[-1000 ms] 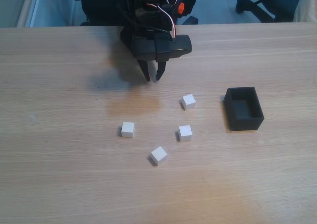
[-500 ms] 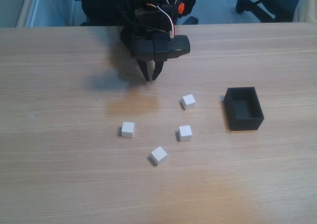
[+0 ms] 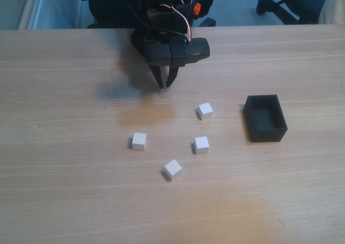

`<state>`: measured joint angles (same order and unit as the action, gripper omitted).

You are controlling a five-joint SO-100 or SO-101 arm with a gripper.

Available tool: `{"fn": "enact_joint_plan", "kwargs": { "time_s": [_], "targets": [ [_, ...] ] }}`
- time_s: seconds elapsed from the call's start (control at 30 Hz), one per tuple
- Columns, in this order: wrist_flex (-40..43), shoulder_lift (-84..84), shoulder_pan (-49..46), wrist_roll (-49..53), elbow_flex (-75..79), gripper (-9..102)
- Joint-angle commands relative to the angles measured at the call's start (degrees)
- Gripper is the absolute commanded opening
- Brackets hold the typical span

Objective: Pick blocks and place them in the box.

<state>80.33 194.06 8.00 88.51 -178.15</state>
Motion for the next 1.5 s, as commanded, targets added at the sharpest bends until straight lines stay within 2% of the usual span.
{"fn": "enact_joint_plan", "kwargs": {
  "time_s": [0.0,0.37,0.73,0.97,1.27,1.47],
  "targets": [
    [2.29,1.14,-1.05,-0.53,-2.37,2],
    [-3.52,-15.29,4.83,-7.38,13.71,13],
    [-23.47,-30.94,8.7,-10.2,18.9,20],
    [-33.05,-42.89,11.07,-14.24,23.12,20],
    [-38.14,-54.14,14.15,-18.19,28.21,20],
    [-45.0,-60.03,15.12,-18.28,27.69,20]
  ]
}}
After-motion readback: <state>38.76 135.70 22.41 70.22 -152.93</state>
